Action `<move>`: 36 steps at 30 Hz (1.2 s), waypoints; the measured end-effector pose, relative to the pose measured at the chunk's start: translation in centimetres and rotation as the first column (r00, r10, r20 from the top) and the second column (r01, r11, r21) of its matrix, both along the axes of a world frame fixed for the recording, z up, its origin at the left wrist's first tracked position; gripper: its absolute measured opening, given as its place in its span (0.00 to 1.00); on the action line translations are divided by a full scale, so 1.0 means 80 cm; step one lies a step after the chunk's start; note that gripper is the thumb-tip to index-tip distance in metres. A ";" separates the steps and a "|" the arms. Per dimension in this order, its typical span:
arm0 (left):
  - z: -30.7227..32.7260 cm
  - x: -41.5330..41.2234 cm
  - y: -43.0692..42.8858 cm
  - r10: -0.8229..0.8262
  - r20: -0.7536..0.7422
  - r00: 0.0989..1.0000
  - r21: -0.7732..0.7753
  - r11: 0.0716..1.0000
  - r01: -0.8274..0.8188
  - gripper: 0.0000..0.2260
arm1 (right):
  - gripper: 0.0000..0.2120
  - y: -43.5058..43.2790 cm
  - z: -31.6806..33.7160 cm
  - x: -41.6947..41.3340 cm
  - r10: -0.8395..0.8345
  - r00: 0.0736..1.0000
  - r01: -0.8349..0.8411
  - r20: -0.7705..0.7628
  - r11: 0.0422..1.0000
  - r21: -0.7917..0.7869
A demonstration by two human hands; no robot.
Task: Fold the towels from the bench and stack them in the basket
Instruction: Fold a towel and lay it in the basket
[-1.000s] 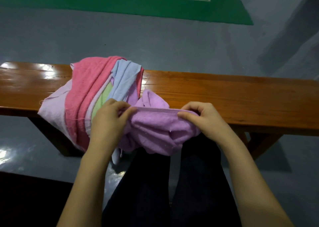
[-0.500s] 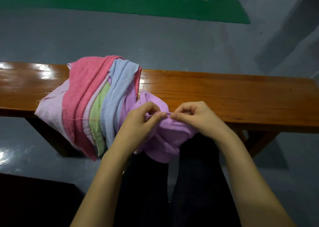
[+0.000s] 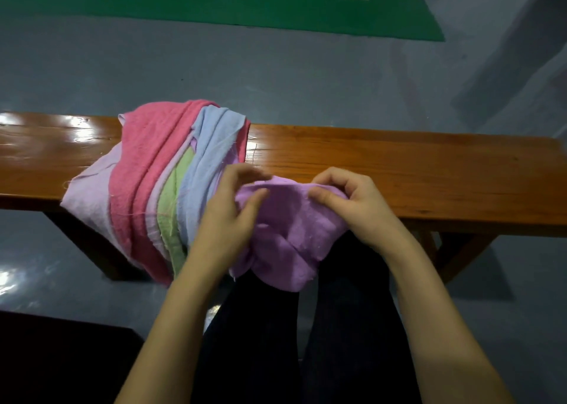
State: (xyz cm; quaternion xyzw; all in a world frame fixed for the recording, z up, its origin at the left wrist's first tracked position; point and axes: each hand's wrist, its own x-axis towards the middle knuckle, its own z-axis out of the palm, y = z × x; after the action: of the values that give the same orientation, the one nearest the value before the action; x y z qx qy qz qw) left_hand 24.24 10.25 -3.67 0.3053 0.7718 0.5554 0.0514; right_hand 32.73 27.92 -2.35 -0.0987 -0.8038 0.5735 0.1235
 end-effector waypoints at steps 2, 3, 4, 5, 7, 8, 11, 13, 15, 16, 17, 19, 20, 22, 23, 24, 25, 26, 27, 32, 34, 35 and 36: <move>0.005 0.014 0.018 -0.176 0.043 0.983 0.023 0.984 0.175 0.14 | 0.03 -0.012 -0.002 -0.005 0.039 0.999 -0.040 -0.037 0.999 -0.020; 0.005 0.017 0.024 -0.207 0.053 0.977 -0.014 0.978 0.208 0.14 | 0.04 -0.014 -0.003 -0.006 0.052 0.997 -0.053 -0.049 0.998 -0.016; 0.004 0.017 0.028 -0.200 0.058 0.978 -0.060 0.977 0.204 0.11 | 0.05 -0.013 -0.003 -0.005 0.055 0.997 -0.056 -0.050 0.998 -0.013; 0.003 0.017 0.030 -0.169 0.060 0.984 -0.099 0.980 0.174 0.07 | 0.05 -0.009 -0.003 -0.003 0.050 0.998 -0.051 -0.033 0.999 -0.014; -0.001 0.016 0.028 -0.095 0.080 0.992 -0.123 0.987 0.105 0.07 | 0.04 0.001 -0.003 0.004 0.036 0.999 -0.035 0.033 0.998 -0.048; -0.002 0.016 0.025 -0.074 0.094 0.993 -0.114 0.990 0.084 0.09 | 0.03 0.006 -0.004 0.009 0.028 0.997 -0.023 0.070 0.997 -0.068; -0.002 0.008 0.012 0.034 0.115 0.993 -0.045 0.999 -0.029 0.07 | 0.05 0.022 -0.006 0.026 -0.032 0.989 0.042 0.145 0.997 -0.070; -0.002 -0.004 0.002 0.144 0.129 0.981 -0.009 0.990 -0.144 0.05 | 0.04 0.030 -0.005 0.035 -0.067 0.985 0.080 0.160 0.994 -0.075; 0.000 -0.006 0.000 0.207 0.121 0.971 -0.022 0.978 -0.206 0.05 | 0.04 0.029 -0.006 0.037 -0.072 0.984 0.085 0.162 0.993 -0.079; 0.002 -0.003 0.003 0.220 0.127 0.967 -0.031 0.975 -0.218 0.04 | 0.04 0.027 -0.008 0.035 -0.070 0.984 0.081 0.165 0.995 -0.059; 0.003 0.001 0.007 0.223 0.136 0.965 -0.037 0.975 -0.220 0.03 | 0.05 0.023 -0.011 0.032 -0.076 0.983 0.083 0.170 0.996 -0.032; 0.003 0.008 0.013 0.230 0.178 0.957 -0.047 0.973 -0.225 0.07 | 0.08 0.017 -0.017 0.024 -0.132 0.980 0.135 0.152 0.991 -0.009; 0.002 0.009 0.014 0.226 0.206 0.952 -0.050 0.974 -0.220 0.12 | 0.09 0.014 -0.020 0.021 -0.177 0.975 0.181 0.132 0.983 -0.024; 0.005 0.010 0.014 0.227 0.253 0.941 -0.018 0.973 -0.230 0.17 | 0.10 0.008 -0.023 0.016 -0.268 0.960 0.275 0.087 0.957 -0.090; 0.008 0.013 0.015 0.224 0.281 0.933 0.021 0.971 -0.239 0.16 | 0.10 0.003 -0.024 0.014 -0.303 0.951 0.309 0.063 0.942 -0.133; 0.011 0.017 0.016 0.218 0.322 0.921 0.054 0.967 -0.248 0.16 | 0.10 -0.003 -0.025 0.012 -0.328 0.943 0.331 0.046 0.927 -0.177; 0.013 0.021 0.017 0.203 0.384 0.901 0.085 0.964 -0.253 0.16 | 0.10 -0.010 -0.025 0.010 -0.344 0.938 0.342 0.032 0.913 -0.223; 0.014 0.024 0.019 0.172 0.456 0.873 0.118 0.961 -0.251 0.16 | 0.09 -0.017 -0.025 0.008 -0.355 0.934 0.349 0.025 0.898 -0.267; 0.015 0.027 0.021 0.130 0.516 0.847 0.158 0.957 -0.243 0.14 | 0.08 -0.025 -0.025 0.006 -0.363 0.932 0.352 0.024 0.883 -0.311; 0.028 0.046 0.037 -0.061 0.676 0.735 0.323 0.920 -0.221 0.10 | 0.04 -0.047 -0.022 -0.004 -0.294 0.955 0.247 0.037 0.718 -0.650; 0.032 0.050 0.039 -0.157 0.687 0.710 0.386 0.906 -0.173 0.13 | 0.07 -0.046 -0.022 -0.004 -0.267 0.964 0.184 0.015 0.622 -0.761; 0.031 0.050 0.037 -0.190 0.687 0.701 0.405 0.901 -0.153 0.15 | 0.09 -0.043 -0.022 -0.004 -0.256 0.967 0.165 0.007 0.603 -0.780; 0.030 0.049 0.036 -0.215 0.693 0.689 0.418 0.897 -0.141 0.16 | 0.10 -0.041 -0.021 -0.003 -0.250 0.968 0.157 0.001 0.604 -0.781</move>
State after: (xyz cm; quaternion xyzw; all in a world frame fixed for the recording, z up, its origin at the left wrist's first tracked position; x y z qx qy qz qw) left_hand 28.15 13.11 -1.25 0.0807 0.5355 0.7881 0.2926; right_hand 32.49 24.63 -4.06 -0.2019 -0.4538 0.8497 0.1769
